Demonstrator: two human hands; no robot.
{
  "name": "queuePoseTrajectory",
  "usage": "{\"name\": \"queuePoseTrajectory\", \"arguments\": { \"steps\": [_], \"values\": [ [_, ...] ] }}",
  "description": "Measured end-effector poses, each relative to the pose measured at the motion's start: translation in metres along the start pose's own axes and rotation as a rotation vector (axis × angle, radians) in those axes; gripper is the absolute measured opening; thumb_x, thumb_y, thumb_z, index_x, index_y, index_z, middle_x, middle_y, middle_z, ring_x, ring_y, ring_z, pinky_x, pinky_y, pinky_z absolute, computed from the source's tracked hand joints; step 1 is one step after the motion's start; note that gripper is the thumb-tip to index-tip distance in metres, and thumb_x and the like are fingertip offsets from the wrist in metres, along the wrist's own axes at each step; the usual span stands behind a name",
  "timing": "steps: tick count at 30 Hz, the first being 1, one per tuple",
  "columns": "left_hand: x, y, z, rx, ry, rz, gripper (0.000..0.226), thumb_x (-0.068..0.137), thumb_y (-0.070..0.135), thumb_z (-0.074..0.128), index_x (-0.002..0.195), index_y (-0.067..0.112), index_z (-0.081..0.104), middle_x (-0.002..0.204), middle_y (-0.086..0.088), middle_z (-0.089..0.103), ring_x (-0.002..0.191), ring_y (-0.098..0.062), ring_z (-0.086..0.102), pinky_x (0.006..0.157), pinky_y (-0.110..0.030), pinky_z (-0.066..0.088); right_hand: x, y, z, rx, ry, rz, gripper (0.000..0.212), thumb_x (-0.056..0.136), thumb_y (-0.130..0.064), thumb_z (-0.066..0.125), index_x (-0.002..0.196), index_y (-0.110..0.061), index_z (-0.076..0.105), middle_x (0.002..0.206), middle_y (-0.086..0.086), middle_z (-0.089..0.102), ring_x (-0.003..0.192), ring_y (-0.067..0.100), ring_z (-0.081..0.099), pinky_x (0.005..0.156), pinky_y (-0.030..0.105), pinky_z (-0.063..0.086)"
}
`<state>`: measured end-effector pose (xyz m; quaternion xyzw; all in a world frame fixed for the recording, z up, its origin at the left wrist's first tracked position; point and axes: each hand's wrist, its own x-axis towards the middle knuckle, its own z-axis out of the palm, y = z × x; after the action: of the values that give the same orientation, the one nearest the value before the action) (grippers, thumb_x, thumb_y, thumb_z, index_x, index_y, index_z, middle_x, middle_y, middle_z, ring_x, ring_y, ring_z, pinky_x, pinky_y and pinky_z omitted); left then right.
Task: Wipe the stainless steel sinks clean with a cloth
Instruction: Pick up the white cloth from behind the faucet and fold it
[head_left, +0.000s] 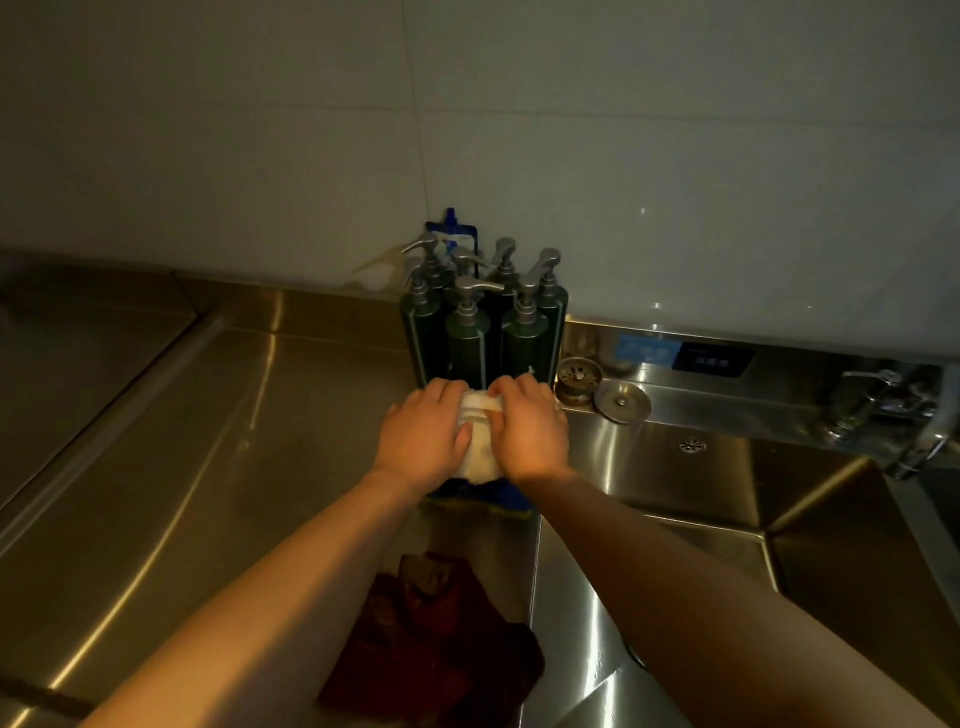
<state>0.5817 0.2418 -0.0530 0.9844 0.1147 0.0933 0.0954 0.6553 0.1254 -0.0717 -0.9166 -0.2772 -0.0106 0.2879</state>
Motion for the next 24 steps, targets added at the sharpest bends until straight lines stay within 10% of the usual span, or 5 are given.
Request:
{"name": "queuePoseTrajectory", "arguments": {
  "steps": [12, 19, 24],
  "values": [
    [-0.007, -0.004, 0.028, -0.040, -0.048, -0.014, 0.057, 0.084, 0.033, 0.060, 0.135, 0.022, 0.036, 0.133, -0.001, 0.040, 0.115, -0.023, 0.045, 0.088, -0.038, 0.040, -0.004, 0.031, 0.012, 0.118, -0.112, -0.047, 0.050, 0.079, -0.040, 0.067, 0.123, -0.021, 0.052, 0.120, 0.002, 0.048, 0.111, 0.022, 0.043, 0.085, 0.035, 0.036],
    [-0.026, -0.003, 0.041, 0.052, -0.126, 0.023, 0.106, 0.073, 0.058, 0.066, 0.150, 0.019, 0.003, 0.156, -0.004, 0.010, 0.139, -0.024, 0.019, 0.102, -0.041, 0.037, -0.036, 0.050, 0.013, -0.008, -0.133, -0.082, 0.113, 0.058, -0.051, 0.081, 0.147, -0.017, 0.021, 0.146, 0.009, 0.028, 0.131, 0.027, 0.030, 0.095, 0.045, 0.040],
    [-0.032, -0.001, 0.052, 0.155, -0.114, -0.017, 0.100, 0.082, 0.050, 0.059, 0.149, 0.017, -0.007, 0.158, -0.007, 0.003, 0.141, -0.025, 0.016, 0.104, -0.039, 0.035, -0.046, 0.050, 0.029, -0.066, -0.089, -0.085, 0.109, 0.066, -0.055, 0.074, 0.149, -0.023, 0.011, 0.149, 0.011, 0.024, 0.135, 0.030, 0.024, 0.094, 0.046, 0.045]
  ]
}}
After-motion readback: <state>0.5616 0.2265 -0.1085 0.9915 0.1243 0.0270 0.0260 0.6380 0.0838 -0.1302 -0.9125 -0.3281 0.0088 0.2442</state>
